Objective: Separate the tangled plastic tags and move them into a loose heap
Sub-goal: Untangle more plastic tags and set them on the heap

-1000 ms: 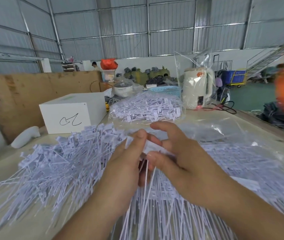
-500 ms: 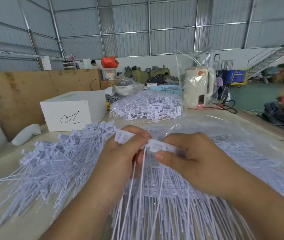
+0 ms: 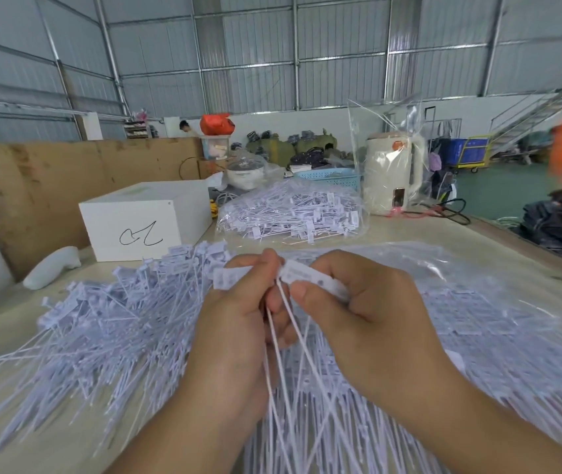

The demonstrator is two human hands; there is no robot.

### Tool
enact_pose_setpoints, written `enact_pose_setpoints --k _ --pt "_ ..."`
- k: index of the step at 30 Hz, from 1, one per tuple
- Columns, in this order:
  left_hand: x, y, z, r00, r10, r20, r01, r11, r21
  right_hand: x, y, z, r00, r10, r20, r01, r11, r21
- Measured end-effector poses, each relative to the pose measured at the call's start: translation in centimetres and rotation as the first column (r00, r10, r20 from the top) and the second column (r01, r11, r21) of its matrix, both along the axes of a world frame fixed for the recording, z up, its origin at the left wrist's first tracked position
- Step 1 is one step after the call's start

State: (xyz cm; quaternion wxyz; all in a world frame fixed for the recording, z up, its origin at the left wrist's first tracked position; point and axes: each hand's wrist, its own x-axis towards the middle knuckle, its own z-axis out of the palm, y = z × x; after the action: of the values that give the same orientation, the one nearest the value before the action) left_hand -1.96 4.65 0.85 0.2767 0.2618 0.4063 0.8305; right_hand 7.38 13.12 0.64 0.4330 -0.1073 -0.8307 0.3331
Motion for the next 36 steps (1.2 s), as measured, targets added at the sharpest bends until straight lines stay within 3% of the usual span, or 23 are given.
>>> enact_pose_setpoints --k 4,7,10,12,15,20,23,28,33,36 --pt "-0.2 0.0 -0.3 0.987 -0.080 0.141 0.079 0.997 0.016 0.1 -0.4 0.0 0.998 -0.033 -0.049 0.035 0.998 0.043" --pt "-2.8 -0.6 0.4 0.953 -0.024 0.302 0.012 0.999 0.043 0.5 0.1 0.3 0.993 -0.018 -0.117 0.021 0.999 0.025" --pt "-3.4 -0.7 0.5 0.993 0.029 0.112 -0.021 0.997 -0.071 0.8 0.6 0.4 0.992 0.117 0.038 -0.117 0.993 -0.017" --pt "-2.0 -0.2 0.1 0.997 -0.044 -0.059 0.035 0.989 -0.146 0.7 0.6 0.2 0.977 0.128 0.168 -0.135 0.990 0.029" --pt "-0.6 -0.1 -0.2 0.981 -0.136 -0.135 0.115 0.981 -0.156 0.6 1.0 0.1 0.966 0.143 0.215 -0.150 0.989 0.015" --pt "-1.4 -0.5 -0.4 0.922 -0.133 -0.363 0.054 0.974 -0.220 0.7 1.7 -0.2 0.951 0.147 0.273 -0.152 0.988 -0.003" --pt "-1.4 -0.5 -0.2 0.907 -0.164 -0.387 0.081 0.972 -0.222 0.6 1.7 -0.2 0.950 0.196 0.245 -0.200 0.980 -0.012" --pt "-1.8 -0.5 0.0 0.921 -0.051 -0.387 -0.019 0.985 -0.173 0.9 2.6 0.0 0.934 0.238 0.267 -0.243 0.970 -0.012" --pt "-1.5 -0.1 -0.3 0.924 -0.048 -0.380 -0.027 0.982 -0.189 1.0 2.7 0.3 0.942 0.154 0.297 -0.173 0.984 0.039" --pt "-0.9 0.0 -0.4 0.957 -0.028 -0.287 -0.013 0.990 -0.138 0.6 1.9 0.3 0.978 0.044 0.203 -0.076 0.986 0.150"
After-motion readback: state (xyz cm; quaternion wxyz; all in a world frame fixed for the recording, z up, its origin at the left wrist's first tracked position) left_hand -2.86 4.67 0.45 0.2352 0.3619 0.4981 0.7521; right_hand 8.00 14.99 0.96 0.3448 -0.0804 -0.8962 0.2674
